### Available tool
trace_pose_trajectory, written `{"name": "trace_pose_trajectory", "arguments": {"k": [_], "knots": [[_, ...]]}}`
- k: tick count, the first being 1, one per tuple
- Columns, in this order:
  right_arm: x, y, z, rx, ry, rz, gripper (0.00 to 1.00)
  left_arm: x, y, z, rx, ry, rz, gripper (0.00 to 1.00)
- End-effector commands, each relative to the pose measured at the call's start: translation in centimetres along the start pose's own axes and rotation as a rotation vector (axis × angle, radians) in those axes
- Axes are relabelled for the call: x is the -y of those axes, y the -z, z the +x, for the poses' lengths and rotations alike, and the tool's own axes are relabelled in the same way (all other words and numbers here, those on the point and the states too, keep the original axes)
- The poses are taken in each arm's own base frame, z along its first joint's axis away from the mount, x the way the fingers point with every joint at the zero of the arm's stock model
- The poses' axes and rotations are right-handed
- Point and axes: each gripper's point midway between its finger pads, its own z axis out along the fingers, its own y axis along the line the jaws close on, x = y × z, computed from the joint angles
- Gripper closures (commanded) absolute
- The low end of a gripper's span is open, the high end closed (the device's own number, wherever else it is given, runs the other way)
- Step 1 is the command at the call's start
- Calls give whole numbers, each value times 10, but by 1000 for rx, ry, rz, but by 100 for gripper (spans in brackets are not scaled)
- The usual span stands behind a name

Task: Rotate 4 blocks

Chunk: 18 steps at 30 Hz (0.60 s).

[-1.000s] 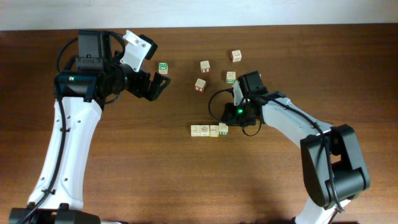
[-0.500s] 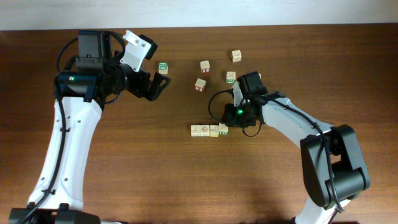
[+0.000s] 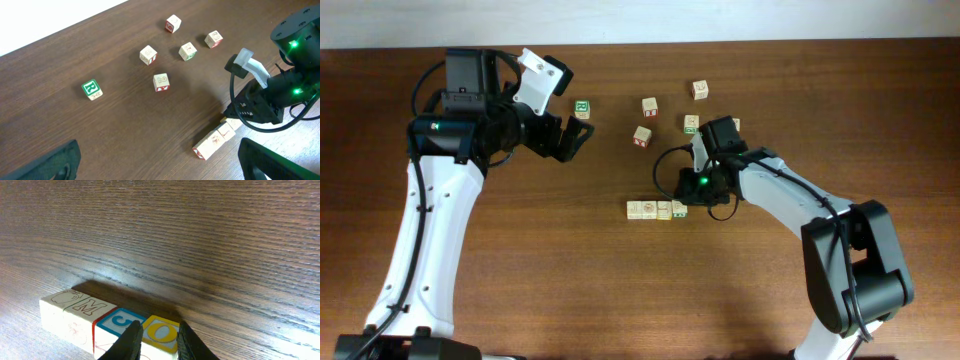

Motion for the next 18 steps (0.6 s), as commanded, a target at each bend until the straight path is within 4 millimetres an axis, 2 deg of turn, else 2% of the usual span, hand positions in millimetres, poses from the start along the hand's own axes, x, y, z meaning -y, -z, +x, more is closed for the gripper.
{"name": "trace_pose_trajectory", "arguments": {"k": [1, 7, 14, 18], "knots": [[2, -6, 5, -17, 2, 10, 75, 2, 1, -6, 13, 0, 13, 1], [2, -6, 5, -18, 0, 11, 75, 2, 1, -6, 13, 0, 13, 1], [6, -5, 5, -21, -152, 20, 74, 3, 1, -5, 10, 16, 14, 1], [6, -5, 7, -25, -154, 21, 73, 3, 1, -5, 10, 18, 14, 1]]}}
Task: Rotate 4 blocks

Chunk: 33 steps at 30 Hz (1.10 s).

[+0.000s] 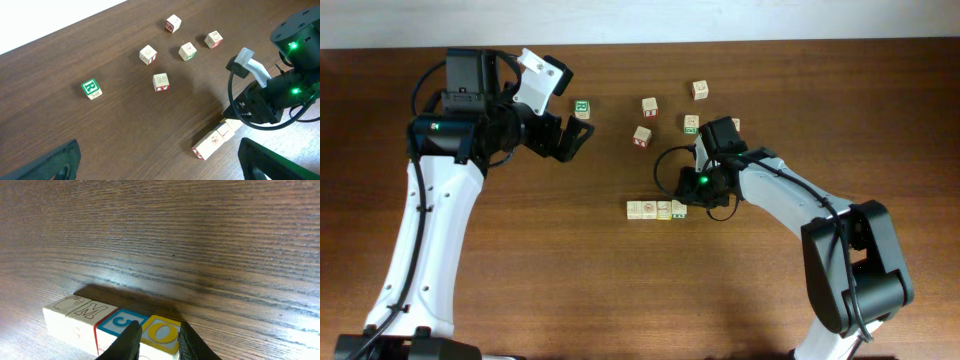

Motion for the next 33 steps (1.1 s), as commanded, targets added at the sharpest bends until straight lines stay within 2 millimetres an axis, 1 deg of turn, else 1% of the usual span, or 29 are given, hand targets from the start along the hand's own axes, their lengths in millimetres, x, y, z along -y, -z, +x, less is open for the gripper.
{"name": "trace_pose_trajectory", "arguments": {"k": [1, 2, 4, 6, 9, 10, 13, 15, 16, 17, 18, 19, 20, 21, 22, 23, 25, 26, 27, 28, 31, 32, 33], "knots": [[6, -5, 4, -15, -40, 18, 73, 3, 1, -6, 12, 9, 14, 1], [6, -5, 4, -15, -40, 18, 70, 3, 1, -6, 11, 12, 13, 1], [5, -5, 2, -10, -37, 15, 69, 3, 1, -6, 11, 15, 13, 1], [4, -4, -2, 2, -35, 11, 65, 3, 1, -6, 11, 15, 13, 1], [-2, 10, -17, 38, -25, -13, 61, 3, 1, -6, 12, 15, 13, 1], [-7, 21, -25, 64, -13, -22, 60, 3, 1, -6, 12, 15, 13, 1], [-14, 43, -37, 102, -11, -33, 59, 3, 1, -6, 12, 16, 15, 1], [-19, 66, -43, 113, -3, -42, 59, 11, 0, -8, 25, 21, 65, 1], [-23, 79, -43, 106, 24, -61, 59, 19, -2, -9, 35, 27, 123, 1], [-25, 87, -41, 97, 40, -72, 60, 24, -4, -9, 38, 33, 157, 1], [-27, 100, -37, 81, 64, -92, 61, 31, -9, -6, 31, 53, 217, 1], [-26, 111, -32, 65, 76, -103, 61, 33, -14, -3, 13, 85, 232, 1], [-20, 121, -24, 46, 92, -102, 61, 33, -27, 9, -41, 159, 249, 4], [-16, 123, -18, 25, 103, -92, 62, 33, -38, 18, -77, 192, 258, 12], [-10, 125, -9, -9, 116, -80, 62, 31, -48, 28, -121, 232, 250, 27], [-5, 124, -2, -39, 123, -71, 61, 27, -58, 37, -165, 284, 227, 32], [5, 114, 11, -83, 104, -61, 64, 18, -82, 62, -271, 409, 165, 34], [7, 107, 16, -94, 98, -62, 65, 18, -92, 71, -311, 452, 158, 34], [10, 101, 19, -97, 84, -61, 67, 20, -100, 77, -338, 469, 165, 41], [13, 95, 21, -97, 60, -61, 70, 23, -107, 84, -363, 485, 170, 50], [22, 78, 24, -77, 6, -63, 77, 27, -123, 99, -427, 513, 171, 67], [24, 74, 24, -68, 2, -65, 80, 27, -127, 105, -447, 515, 159, 74], [27, 66, 22, -48, -31, -69, 83, 21, -131, 117, -493, 540, 93, 82]]}}
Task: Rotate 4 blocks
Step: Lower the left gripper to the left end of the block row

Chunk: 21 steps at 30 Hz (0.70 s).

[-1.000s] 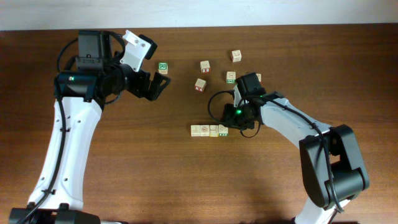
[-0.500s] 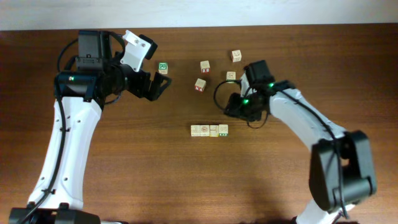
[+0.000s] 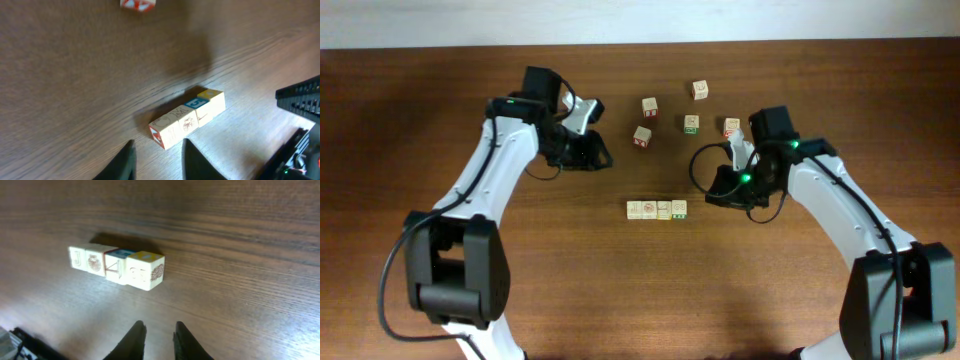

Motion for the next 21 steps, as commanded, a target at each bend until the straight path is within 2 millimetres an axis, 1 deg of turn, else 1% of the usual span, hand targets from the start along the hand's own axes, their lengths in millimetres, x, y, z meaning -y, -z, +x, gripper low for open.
{"name": "trace_pose_trajectory", "arguments": {"k": [1, 2, 4, 5, 6, 10, 14, 18, 21], "knots": [[5, -15, 3, 16, -79, -18, 85, -21, -14, 13, -60, 106, -128, 87], [7, -20, 1, 35, -98, -24, 87, -27, -16, 17, -73, 124, -172, 89], [9, -26, -3, 71, -131, -36, 88, -31, -16, 22, -88, 135, -210, 93], [10, -28, -5, 82, -143, -41, 90, -29, -17, 23, -94, 132, -209, 99], [11, -30, -6, 92, -155, -45, 91, -27, -18, 24, -97, 135, -209, 100], [10, -35, -9, 122, -158, -58, 92, -22, -22, 33, -134, 135, -209, 100], [9, -41, -6, 126, -154, -60, 92, -27, -27, 47, -171, 163, -212, 100], [14, -50, -3, 106, -175, -55, 92, -30, -39, 56, -177, 173, -210, 100], [19, -59, 2, 76, -190, -52, 93, -28, -52, 56, -154, 155, -205, 100]]}}
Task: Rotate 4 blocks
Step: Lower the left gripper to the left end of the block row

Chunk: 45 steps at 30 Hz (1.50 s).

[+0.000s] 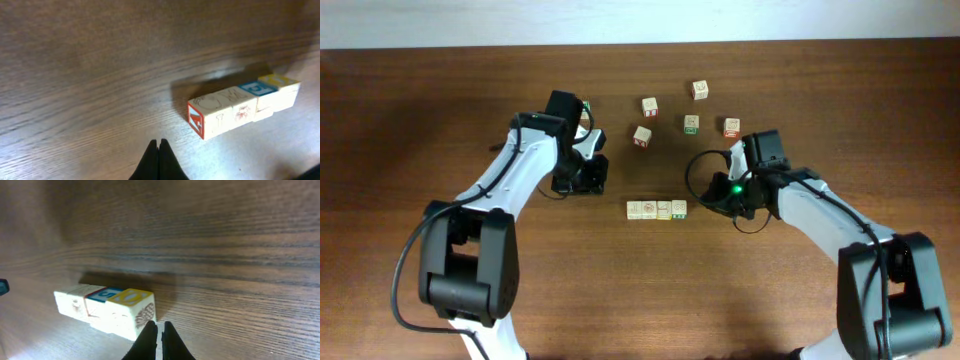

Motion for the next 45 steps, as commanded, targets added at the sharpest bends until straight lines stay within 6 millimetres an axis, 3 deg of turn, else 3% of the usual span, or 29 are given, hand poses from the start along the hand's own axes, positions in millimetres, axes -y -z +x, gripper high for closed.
{"name": "trace_pose_trajectory", "arguments": {"k": [1, 12, 19, 24, 33, 45], "knots": [[8, -14, 12, -55, -30, 9, 93, 2, -20, 6, -4, 13, -4, 100], [9, -18, 9, -47, -25, 3, 93, -2, -36, 18, 51, 113, 35, 100], [8, -18, 8, -44, -31, 1, 93, 25, -33, 14, 69, 110, 176, 100], [8, -18, 7, -43, -30, 0, 93, 32, -36, 18, 60, 92, 174, 100], [8, -18, 7, -43, -30, 0, 93, 23, -44, 26, 45, 95, 119, 100], [8, -18, 7, -43, -30, 0, 93, 38, -48, 30, 37, 48, 130, 100]]}}
